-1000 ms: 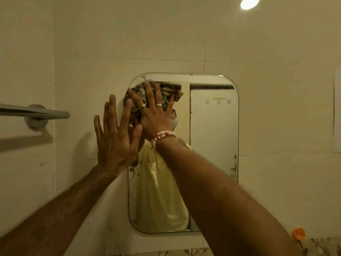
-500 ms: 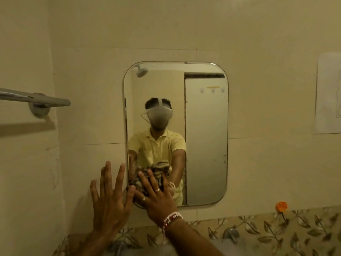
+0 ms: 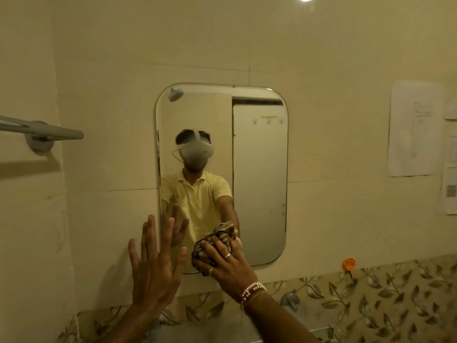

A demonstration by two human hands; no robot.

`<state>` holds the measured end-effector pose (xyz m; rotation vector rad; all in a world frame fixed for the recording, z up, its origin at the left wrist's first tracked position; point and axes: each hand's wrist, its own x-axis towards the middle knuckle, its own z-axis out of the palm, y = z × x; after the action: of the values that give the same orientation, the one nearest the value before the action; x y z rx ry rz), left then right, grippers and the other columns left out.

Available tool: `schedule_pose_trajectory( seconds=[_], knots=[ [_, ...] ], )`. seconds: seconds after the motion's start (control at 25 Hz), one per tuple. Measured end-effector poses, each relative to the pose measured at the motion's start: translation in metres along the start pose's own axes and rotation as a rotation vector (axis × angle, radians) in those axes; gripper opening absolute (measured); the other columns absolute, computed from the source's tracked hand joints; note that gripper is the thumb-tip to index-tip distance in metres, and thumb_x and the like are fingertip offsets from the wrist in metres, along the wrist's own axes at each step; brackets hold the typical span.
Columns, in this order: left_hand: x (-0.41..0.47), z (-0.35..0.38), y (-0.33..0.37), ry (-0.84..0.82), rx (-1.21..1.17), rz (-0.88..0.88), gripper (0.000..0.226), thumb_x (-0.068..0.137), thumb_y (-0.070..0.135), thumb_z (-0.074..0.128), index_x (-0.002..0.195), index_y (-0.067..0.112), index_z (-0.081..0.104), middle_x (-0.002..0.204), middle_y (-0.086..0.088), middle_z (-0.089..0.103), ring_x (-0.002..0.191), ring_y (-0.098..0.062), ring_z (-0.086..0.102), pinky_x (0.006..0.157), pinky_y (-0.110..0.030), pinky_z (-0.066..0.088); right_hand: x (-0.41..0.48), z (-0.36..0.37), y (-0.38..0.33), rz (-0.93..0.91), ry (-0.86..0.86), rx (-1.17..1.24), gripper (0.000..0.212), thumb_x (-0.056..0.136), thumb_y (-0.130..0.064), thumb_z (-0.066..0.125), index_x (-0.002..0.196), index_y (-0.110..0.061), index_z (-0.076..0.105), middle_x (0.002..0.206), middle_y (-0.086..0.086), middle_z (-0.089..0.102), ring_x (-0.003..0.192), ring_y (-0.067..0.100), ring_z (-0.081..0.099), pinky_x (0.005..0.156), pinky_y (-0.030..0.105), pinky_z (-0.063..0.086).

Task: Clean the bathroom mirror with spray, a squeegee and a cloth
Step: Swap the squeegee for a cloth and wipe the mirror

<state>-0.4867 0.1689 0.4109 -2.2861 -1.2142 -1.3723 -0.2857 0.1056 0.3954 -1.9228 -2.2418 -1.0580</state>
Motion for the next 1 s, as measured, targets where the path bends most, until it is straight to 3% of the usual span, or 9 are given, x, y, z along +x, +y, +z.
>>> schedule_pose_trajectory(
  seconds=[0.12, 0.2, 0.32, 0.52, 0.68, 0.8, 1.0],
  knots=[
    [0.001, 0.008, 0.028, -0.005, -0.100, 0.060, 0.071, 0.102, 0.065, 0.012, 0.165, 0.034, 0.009, 0.175, -0.007, -0.005, 0.160, -0.029, 0.010, 0.123, -0.068, 0.012, -0.026, -0.007, 0.022, 0.107, -0.041, 0.001, 0.065, 0.080, -0.025, 0.046, 0.143, -0.043, 0.044, 0.149, 0.004, 0.048, 0.133, 0.032, 0.051, 0.102, 0.055, 0.049],
    [-0.001, 0.017, 0.047, -0.015, -0.142, 0.098, 0.069, 0.101, 0.065, 0.017, 0.165, 0.040, 0.005, 0.175, -0.008, -0.003, 0.160, -0.030, 0.008, 0.124, -0.066, 0.011, -0.044, -0.011, 0.033, 0.191, -0.083, 0.040, 0.070, 0.076, -0.021, 0.061, 0.141, -0.043, 0.047, 0.145, 0.006, 0.053, 0.128, 0.035, 0.055, 0.096, 0.053, 0.053],
    [-0.005, 0.033, 0.069, -0.064, -0.165, 0.137, 0.072, 0.101, 0.061, 0.025, 0.165, 0.030, 0.020, 0.175, -0.007, -0.003, 0.161, -0.027, 0.002, 0.124, -0.068, 0.010, -0.067, -0.013, 0.044, 0.351, -0.109, 0.087, 0.083, 0.064, -0.014, 0.081, 0.138, -0.039, 0.053, 0.141, 0.010, 0.056, 0.123, 0.039, 0.058, 0.091, 0.051, 0.056],
    [-0.011, 0.061, 0.096, -0.115, -0.227, 0.194, 0.072, 0.102, 0.065, 0.016, 0.166, 0.030, 0.015, 0.175, -0.006, -0.005, 0.162, -0.026, 0.000, 0.124, -0.067, 0.009, -0.100, -0.014, 0.066, 0.536, -0.070, 0.078, 0.082, 0.075, -0.004, 0.068, 0.147, -0.037, 0.044, 0.147, 0.017, 0.048, 0.130, 0.043, 0.050, 0.096, 0.053, 0.053],
    [-0.022, 0.086, 0.137, -0.166, -0.296, 0.256, 0.071, 0.102, 0.066, 0.016, 0.165, 0.035, 0.009, 0.175, -0.007, -0.004, 0.162, -0.025, -0.002, 0.125, -0.066, 0.007, -0.140, -0.010, 0.089, 0.644, -0.049, 0.021, 0.077, 0.078, -0.004, 0.047, 0.148, -0.036, 0.043, 0.145, 0.016, 0.048, 0.127, 0.041, 0.049, 0.094, 0.051, 0.053],
    [-0.042, 0.107, 0.187, -0.215, -0.334, 0.304, 0.071, 0.102, 0.065, 0.021, 0.165, 0.034, 0.012, 0.175, -0.007, -0.006, 0.161, -0.021, -0.008, 0.125, -0.065, 0.007, -0.187, 0.000, 0.110, 0.691, -0.063, -0.021, 0.083, 0.080, -0.005, 0.054, 0.152, -0.038, 0.031, 0.151, 0.014, 0.040, 0.133, 0.040, 0.041, 0.098, 0.052, 0.049],
    [-0.077, 0.148, 0.274, -0.308, -0.397, 0.438, 0.071, 0.103, 0.063, 0.024, 0.165, 0.037, 0.005, 0.174, -0.003, -0.013, 0.161, -0.021, -0.006, 0.126, -0.063, 0.002, -0.272, 0.023, 0.146, 0.822, -0.113, 0.016, 0.085, 0.083, -0.005, 0.060, 0.153, -0.039, 0.028, 0.151, 0.015, 0.037, 0.132, 0.040, 0.041, 0.092, 0.050, 0.054]
  ],
)
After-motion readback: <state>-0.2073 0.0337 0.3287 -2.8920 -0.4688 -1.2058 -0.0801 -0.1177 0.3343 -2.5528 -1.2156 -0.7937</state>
